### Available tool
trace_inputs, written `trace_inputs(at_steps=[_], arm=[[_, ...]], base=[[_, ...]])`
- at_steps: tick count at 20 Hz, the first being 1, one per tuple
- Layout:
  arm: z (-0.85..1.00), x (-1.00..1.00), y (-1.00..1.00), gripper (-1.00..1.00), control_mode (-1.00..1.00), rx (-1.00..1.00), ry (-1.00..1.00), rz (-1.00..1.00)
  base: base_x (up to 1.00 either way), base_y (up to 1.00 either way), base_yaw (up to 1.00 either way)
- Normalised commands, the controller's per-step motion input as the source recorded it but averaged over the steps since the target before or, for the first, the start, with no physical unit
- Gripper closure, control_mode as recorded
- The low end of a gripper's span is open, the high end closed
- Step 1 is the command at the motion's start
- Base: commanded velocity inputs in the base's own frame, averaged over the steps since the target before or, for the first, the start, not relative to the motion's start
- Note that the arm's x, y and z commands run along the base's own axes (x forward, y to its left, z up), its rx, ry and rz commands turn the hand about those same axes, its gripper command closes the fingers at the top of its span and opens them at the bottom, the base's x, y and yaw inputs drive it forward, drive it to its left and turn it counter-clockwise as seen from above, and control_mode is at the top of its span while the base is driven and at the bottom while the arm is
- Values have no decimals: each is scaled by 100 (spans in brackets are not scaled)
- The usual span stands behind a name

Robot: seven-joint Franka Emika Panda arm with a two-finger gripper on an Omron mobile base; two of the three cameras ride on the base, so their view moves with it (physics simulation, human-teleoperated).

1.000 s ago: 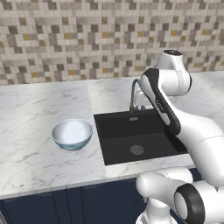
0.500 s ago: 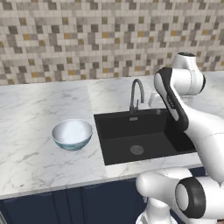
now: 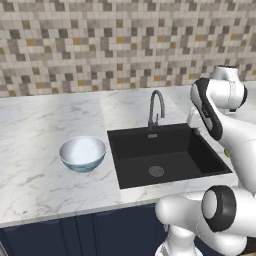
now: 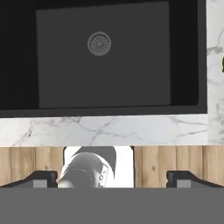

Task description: There is a mixed pile of frozen fruits and vegetables on the counter. Locate all the frozen vegetables and place the items in a bowl on the counter. Take all the frozen fruits and defrost them in a running sink.

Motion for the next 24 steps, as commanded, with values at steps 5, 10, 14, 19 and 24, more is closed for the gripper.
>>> trace_inputs(at_steps=[5,10,14,19,24], arm=[[-18,14,-62,-100,-100,0,1,-1],[-8,36,-61,-100,-100,0,0,11],[-29,16,-63,-100,-100,0,3,9],[-46,4,-64,-100,-100,0,4,3],[-54,6,-72,-100,-100,-1,6,0]], base=[[0,0,0],[0,0,0],[0,0,0],[0,0,0],[0,0,0]])
